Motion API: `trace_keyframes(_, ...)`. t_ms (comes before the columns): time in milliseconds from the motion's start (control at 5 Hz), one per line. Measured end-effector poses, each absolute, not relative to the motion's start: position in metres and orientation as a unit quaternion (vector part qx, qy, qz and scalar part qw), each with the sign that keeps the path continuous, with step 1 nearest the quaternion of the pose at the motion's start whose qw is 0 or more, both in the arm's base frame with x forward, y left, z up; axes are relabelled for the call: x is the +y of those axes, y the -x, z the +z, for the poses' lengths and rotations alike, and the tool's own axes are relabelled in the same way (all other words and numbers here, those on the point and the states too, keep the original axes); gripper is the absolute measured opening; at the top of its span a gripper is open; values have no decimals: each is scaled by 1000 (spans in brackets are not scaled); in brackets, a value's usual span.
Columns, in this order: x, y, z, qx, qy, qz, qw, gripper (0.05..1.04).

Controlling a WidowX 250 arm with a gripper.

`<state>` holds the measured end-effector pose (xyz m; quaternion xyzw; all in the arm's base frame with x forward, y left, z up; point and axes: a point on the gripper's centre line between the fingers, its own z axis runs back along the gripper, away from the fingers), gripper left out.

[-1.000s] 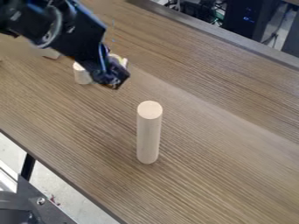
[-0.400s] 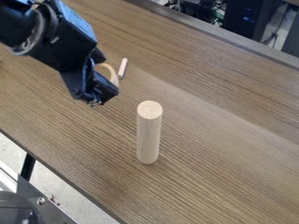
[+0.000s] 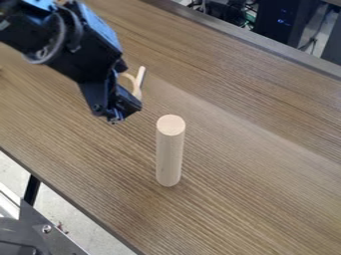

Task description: Take the ring and put it on the cylinder

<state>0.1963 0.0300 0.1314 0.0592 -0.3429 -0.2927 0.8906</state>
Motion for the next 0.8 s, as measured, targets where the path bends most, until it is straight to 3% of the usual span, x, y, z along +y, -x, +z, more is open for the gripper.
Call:
trace_keyframes(200,25,-201,135,-339,-70,-310,885,772)
trace_keyframes(800,12,-216,148,-265,-30,-337,903,772)
